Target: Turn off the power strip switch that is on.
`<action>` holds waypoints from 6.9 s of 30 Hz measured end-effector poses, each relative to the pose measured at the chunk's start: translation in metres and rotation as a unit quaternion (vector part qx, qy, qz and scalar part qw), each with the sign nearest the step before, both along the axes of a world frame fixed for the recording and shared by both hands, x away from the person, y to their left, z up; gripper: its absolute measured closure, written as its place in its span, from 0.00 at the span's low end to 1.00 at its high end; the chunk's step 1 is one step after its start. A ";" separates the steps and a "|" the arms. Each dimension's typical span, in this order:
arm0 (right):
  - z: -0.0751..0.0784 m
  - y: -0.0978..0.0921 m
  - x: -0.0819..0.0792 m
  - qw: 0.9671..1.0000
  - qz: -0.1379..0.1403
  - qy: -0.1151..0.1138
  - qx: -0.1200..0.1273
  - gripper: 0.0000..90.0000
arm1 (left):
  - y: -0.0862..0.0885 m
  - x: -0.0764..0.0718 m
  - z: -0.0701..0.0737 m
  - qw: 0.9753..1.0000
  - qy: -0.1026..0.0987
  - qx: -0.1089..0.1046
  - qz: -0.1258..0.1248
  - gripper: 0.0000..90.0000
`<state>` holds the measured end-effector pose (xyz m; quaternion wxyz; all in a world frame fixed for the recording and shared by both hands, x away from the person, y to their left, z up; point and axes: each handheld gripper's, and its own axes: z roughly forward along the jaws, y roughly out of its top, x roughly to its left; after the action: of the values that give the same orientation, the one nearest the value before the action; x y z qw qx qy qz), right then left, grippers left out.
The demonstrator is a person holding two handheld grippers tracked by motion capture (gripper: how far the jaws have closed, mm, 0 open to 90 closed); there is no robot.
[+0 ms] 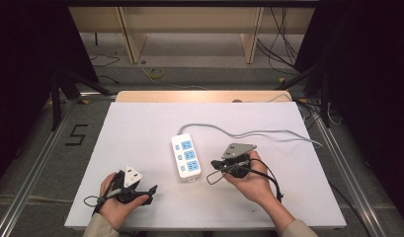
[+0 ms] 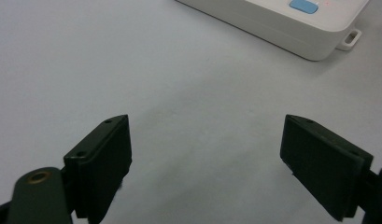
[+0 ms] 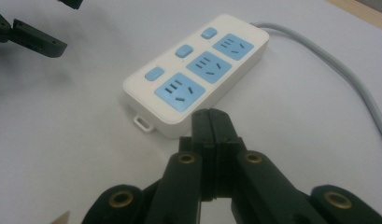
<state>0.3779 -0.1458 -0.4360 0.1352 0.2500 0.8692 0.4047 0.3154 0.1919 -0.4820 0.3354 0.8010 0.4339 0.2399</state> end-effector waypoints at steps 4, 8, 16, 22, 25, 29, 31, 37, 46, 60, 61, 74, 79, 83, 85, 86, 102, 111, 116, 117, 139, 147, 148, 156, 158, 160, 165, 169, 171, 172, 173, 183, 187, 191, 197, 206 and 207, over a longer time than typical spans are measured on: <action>0.001 0.003 0.001 1.000 0.001 0.000 -0.003 1.00 | 0.000 0.000 0.000 1.000 -0.001 0.001 -0.001 0.18; 0.000 0.006 0.003 1.000 0.002 0.003 -0.004 1.00 | 0.000 0.000 0.000 1.000 -0.001 0.001 -0.002 0.18; 0.001 0.013 0.005 1.000 0.006 0.006 -0.006 1.00 | 0.000 0.000 0.000 1.000 -0.001 0.001 -0.002 0.18; 0.001 0.017 0.006 1.000 0.008 0.008 -0.008 1.00 | 0.000 0.000 0.000 1.000 -0.001 0.000 -0.002 0.18; 0.001 0.020 0.007 1.000 0.009 0.009 -0.009 1.00 | 0.000 0.000 0.000 1.000 -0.001 0.001 -0.002 0.18; 0.002 0.024 0.007 1.000 0.013 0.011 -0.012 1.00 | 0.000 0.000 0.000 1.000 -0.001 0.001 -0.002 0.18; 0.001 0.026 0.008 1.000 0.014 0.012 -0.013 1.00 | 0.000 0.000 0.000 1.000 -0.001 0.001 -0.002 0.18; 0.001 0.032 0.009 1.000 0.019 0.016 -0.016 1.00 | -0.001 0.000 0.000 1.000 -0.001 0.000 -0.003 0.18; 0.001 0.038 0.010 0.999 0.019 0.024 -0.021 1.00 | -0.001 0.000 0.000 1.000 -0.001 0.001 -0.004 0.18; 0.002 0.049 0.014 0.999 0.024 0.028 -0.031 1.00 | -0.001 0.000 0.000 1.000 -0.001 0.000 -0.004 0.18; 0.002 0.049 0.014 0.999 0.024 0.028 -0.029 1.00 | -0.001 0.000 0.000 1.000 -0.001 0.000 -0.004 0.18; 0.002 0.057 0.016 0.998 0.027 0.033 -0.037 1.00 | -0.001 0.000 0.000 1.000 -0.002 0.000 -0.005 0.18; 0.002 0.060 0.018 0.998 0.029 0.033 -0.040 1.00 | -0.001 0.000 0.001 1.000 -0.002 0.000 -0.005 0.18; 0.002 0.064 0.019 0.998 0.028 0.037 -0.043 1.00 | -0.001 0.000 0.000 1.000 -0.002 0.000 -0.005 0.18; 0.001 0.065 0.020 0.998 0.030 0.036 -0.045 1.00 | -0.001 0.000 0.001 1.000 -0.002 0.000 -0.006 0.18; 0.001 0.066 0.019 0.998 0.028 0.040 -0.045 1.00 | -0.001 0.000 0.001 1.000 -0.002 0.000 -0.006 0.18; -0.001 0.079 0.025 0.997 0.036 0.044 -0.058 1.00 | -0.002 0.000 0.001 1.000 -0.002 -0.001 -0.006 0.18; -0.002 0.083 0.026 0.996 0.036 0.046 -0.061 1.00 | -0.002 0.001 0.001 1.000 -0.001 0.000 -0.007 0.18; -0.002 0.084 0.027 0.996 0.037 0.047 -0.062 1.00 | -0.002 0.001 0.001 1.000 -0.001 -0.001 -0.007 0.18; -0.002 0.084 0.027 0.996 0.037 0.048 -0.062 1.00 | -0.002 0.001 0.001 1.000 -0.001 -0.002 -0.007 0.18; -0.001 0.094 0.030 0.995 0.037 0.053 -0.072 1.00 | -0.002 0.001 0.001 1.000 -0.002 -0.003 -0.007 0.18; -0.001 0.098 0.031 0.995 0.037 0.054 -0.076 1.00 | -0.002 0.001 0.001 1.000 -0.002 -0.002 -0.007 0.18; -0.001 0.098 0.031 0.995 0.038 0.054 -0.076 1.00 | -0.002 0.001 0.001 1.000 -0.002 -0.001 -0.007 0.18; 0.000 0.101 0.032 0.995 0.036 0.055 -0.079 1.00 | -0.003 0.001 0.001 1.000 -0.003 -0.002 -0.007 0.18; 0.000 0.102 0.032 0.994 0.036 0.056 -0.082 1.00 | -0.002 0.001 0.001 1.000 -0.003 -0.002 -0.008 0.18; 0.000 0.103 0.033 0.994 0.039 0.054 -0.083 1.00 | -0.002 0.001 0.001 1.000 -0.002 -0.002 -0.008 0.18; 0.000 0.105 0.033 0.994 0.038 0.058 -0.087 1.00 | -0.002 0.001 0.001 1.000 -0.003 -0.002 -0.008 0.18; -0.001 0.106 0.033 0.993 0.037 0.060 -0.090 1.00 | -0.002 0.001 0.001 1.000 -0.003 -0.002 -0.008 0.18; -0.001 0.107 0.034 0.993 0.038 0.060 -0.091 1.00 | -0.002 0.001 0.001 1.000 -0.003 -0.002 -0.008 0.18; -0.001 0.108 0.034 0.993 0.039 0.058 -0.092 1.00 | -0.002 0.001 0.001 1.000 -0.002 -0.001 -0.008 0.18; -0.001 0.108 0.034 0.993 0.039 0.060 -0.093 1.00 | -0.002 0.001 0.001 1.000 -0.002 -0.002 -0.008 0.18; -0.003 0.112 0.036 0.992 0.038 0.066 -0.099 1.00 | -0.002 0.001 0.001 1.000 -0.003 -0.002 -0.009 0.18; -0.004 0.114 0.036 0.992 0.040 0.069 -0.102 1.00 | -0.002 0.001 0.001 1.000 -0.003 -0.002 -0.008 0.18; -0.006 0.115 0.037 0.991 0.041 0.069 -0.106 1.00 | -0.002 0.001 0.001 1.000 -0.003 -0.002 -0.009 0.18; -0.008 0.117 0.037 0.990 0.040 0.074 -0.111 1.00 | -0.003 0.001 0.001 1.000 -0.003 -0.004 -0.008 0.18; -0.011 0.118 0.039 0.990 0.041 0.073 -0.116 1.00 | -0.003 0.001 0.001 1.000 -0.002 -0.003 -0.009 0.18; -0.011 0.118 0.039 0.990 0.041 0.074 -0.116 1.00 | -0.003 0.001 0.001 1.000 -0.002 -0.002 -0.010 0.18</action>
<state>0.4167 -0.0273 -0.4473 0.0819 0.2263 0.9274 0.2864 0.3161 0.1894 -0.4811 0.3402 0.8042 0.4259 0.2371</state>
